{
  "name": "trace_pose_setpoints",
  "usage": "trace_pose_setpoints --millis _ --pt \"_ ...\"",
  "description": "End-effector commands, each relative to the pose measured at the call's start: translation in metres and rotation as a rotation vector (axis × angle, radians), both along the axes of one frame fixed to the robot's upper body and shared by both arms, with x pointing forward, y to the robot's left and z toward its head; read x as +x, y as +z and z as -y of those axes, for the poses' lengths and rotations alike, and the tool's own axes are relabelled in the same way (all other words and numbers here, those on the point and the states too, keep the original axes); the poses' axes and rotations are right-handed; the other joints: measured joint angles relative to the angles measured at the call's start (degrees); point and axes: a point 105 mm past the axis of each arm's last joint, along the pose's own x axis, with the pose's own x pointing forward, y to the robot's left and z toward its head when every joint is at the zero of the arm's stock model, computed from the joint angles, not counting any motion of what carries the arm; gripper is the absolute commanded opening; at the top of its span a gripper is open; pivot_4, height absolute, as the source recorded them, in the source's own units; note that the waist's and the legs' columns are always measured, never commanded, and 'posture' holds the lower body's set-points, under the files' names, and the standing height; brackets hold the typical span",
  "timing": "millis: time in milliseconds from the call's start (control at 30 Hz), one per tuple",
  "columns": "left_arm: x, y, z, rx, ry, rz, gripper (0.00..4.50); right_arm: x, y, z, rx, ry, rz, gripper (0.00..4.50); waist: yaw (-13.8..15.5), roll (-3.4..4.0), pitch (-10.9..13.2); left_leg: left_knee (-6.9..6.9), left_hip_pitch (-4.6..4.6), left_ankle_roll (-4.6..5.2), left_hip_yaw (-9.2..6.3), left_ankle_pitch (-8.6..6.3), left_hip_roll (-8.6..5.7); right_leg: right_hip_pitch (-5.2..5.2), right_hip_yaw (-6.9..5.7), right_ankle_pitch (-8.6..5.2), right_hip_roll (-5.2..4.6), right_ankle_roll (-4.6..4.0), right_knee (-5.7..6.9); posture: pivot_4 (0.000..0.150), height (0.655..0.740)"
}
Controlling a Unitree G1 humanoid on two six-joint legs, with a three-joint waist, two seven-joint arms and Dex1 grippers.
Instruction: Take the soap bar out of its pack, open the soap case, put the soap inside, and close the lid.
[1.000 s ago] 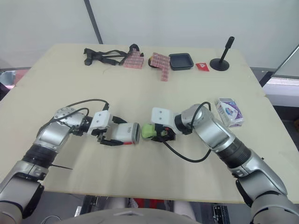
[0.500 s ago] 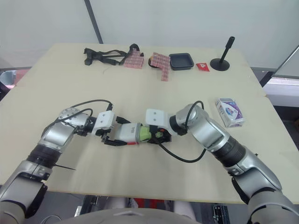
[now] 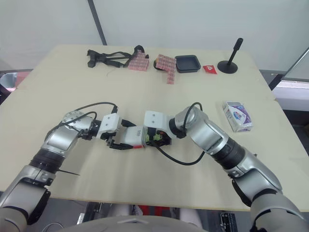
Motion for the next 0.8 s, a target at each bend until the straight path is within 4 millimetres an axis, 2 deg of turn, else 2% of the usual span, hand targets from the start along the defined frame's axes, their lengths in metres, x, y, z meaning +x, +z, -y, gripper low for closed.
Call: trace_pose_setpoints --millis 33,67,167,600,800 --pt "0.003 0.011 0.004 -0.017 -0.015 0.045 3.63 -0.003 0.012 -0.004 0.022 0.033 0.031 3.07 0.01 0.00 0.00 0.00 -0.01 0.00 0.00 0.00 0.00 0.00 0.00 0.00 0.00 0.00 0.00 0.150 0.7400" --pt "0.003 0.011 0.004 -0.015 -0.013 0.045 3.63 -0.005 0.012 -0.001 0.022 0.033 0.024 3.59 0.02 0.00 0.00 0.00 -0.03 0.00 0.00 0.00 0.00 0.00 0.01 0.00 0.00 0.00 0.00 0.150 0.7400" --pt "0.004 0.010 0.003 -0.011 -0.011 0.044 3.63 -0.005 0.013 0.004 0.022 0.029 0.025 4.47 0.04 0.00 0.00 0.00 -0.02 0.00 0.00 0.00 0.00 0.00 0.01 0.00 0.00 0.00 0.00 0.150 0.7400" --pt "0.004 0.008 0.001 0.001 -0.018 0.035 3.63 -0.008 0.015 0.028 0.002 -0.002 0.037 4.47 0.11 0.00 0.00 0.00 -0.10 0.00 0.01 0.00 0.00 0.00 0.03 0.00 0.00 0.00 0.00 0.150 0.7400" --pt "0.003 0.006 0.000 0.016 -0.027 0.028 3.63 -0.004 0.028 0.051 0.056 -0.101 0.023 4.47 0.43 0.00 0.00 0.01 -0.17 0.00 0.01 0.00 0.00 0.01 0.07 0.00 0.00 0.00 -0.02 0.150 0.7400"
